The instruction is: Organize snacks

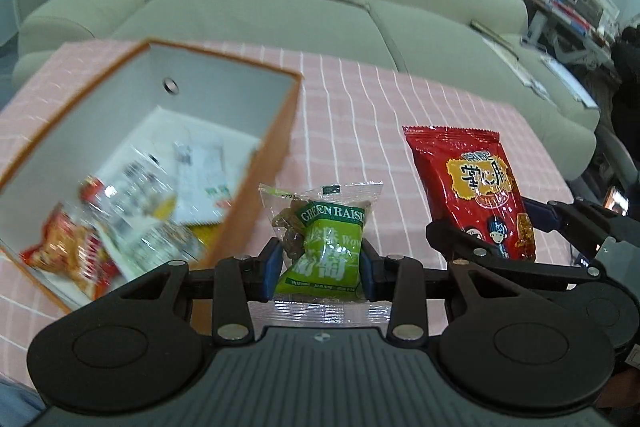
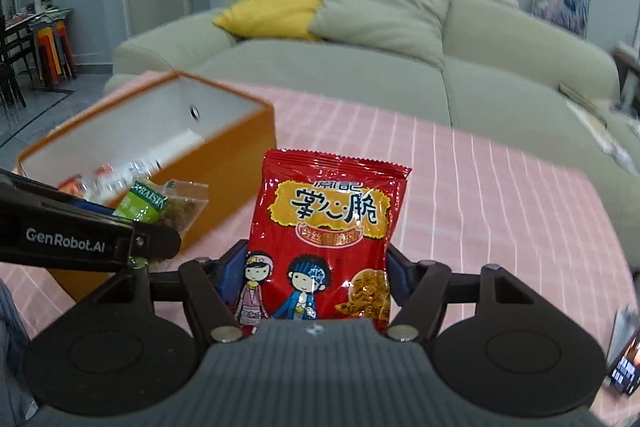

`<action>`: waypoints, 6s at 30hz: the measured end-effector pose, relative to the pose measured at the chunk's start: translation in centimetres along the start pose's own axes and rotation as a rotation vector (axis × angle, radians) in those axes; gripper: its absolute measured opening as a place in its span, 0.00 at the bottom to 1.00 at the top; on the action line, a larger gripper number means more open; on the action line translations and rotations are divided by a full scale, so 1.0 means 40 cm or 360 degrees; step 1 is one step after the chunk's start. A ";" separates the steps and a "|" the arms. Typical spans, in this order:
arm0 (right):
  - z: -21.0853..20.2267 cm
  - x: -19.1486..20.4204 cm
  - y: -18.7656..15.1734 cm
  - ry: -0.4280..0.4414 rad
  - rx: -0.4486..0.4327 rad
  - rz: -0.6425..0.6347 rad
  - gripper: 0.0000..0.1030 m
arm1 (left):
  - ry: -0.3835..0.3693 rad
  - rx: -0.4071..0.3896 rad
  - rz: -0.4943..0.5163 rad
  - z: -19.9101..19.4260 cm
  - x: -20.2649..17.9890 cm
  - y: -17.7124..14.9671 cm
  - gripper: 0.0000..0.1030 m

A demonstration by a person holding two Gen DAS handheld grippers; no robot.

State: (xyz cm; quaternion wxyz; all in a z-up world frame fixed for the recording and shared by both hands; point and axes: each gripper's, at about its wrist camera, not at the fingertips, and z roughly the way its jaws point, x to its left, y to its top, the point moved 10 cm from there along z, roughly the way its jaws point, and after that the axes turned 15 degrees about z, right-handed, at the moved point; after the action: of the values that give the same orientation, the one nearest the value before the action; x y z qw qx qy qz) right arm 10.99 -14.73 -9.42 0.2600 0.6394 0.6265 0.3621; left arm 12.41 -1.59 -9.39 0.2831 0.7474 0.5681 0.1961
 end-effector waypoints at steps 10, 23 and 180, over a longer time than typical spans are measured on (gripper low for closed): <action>-0.013 0.206 0.135 0.0203 -0.0089 -0.0161 0.64 | 0.0131 -0.0067 0.0025 -0.102 0.166 0.075 0.42; 0.145 0.401 0.200 0.0287 0.0072 -0.0409 0.64 | 0.0292 0.0097 0.0073 -0.039 0.352 0.118 0.42; -0.083 0.162 0.003 0.0071 -0.0030 0.0051 0.96 | 0.0515 -0.0086 -0.0051 -0.223 0.183 -0.086 0.96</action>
State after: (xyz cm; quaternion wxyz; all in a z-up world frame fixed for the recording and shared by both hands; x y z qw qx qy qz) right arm 8.14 -8.72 -6.43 0.2461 0.6386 0.6184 0.3863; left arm 6.41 7.91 -5.02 0.2110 0.6889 0.6127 0.3247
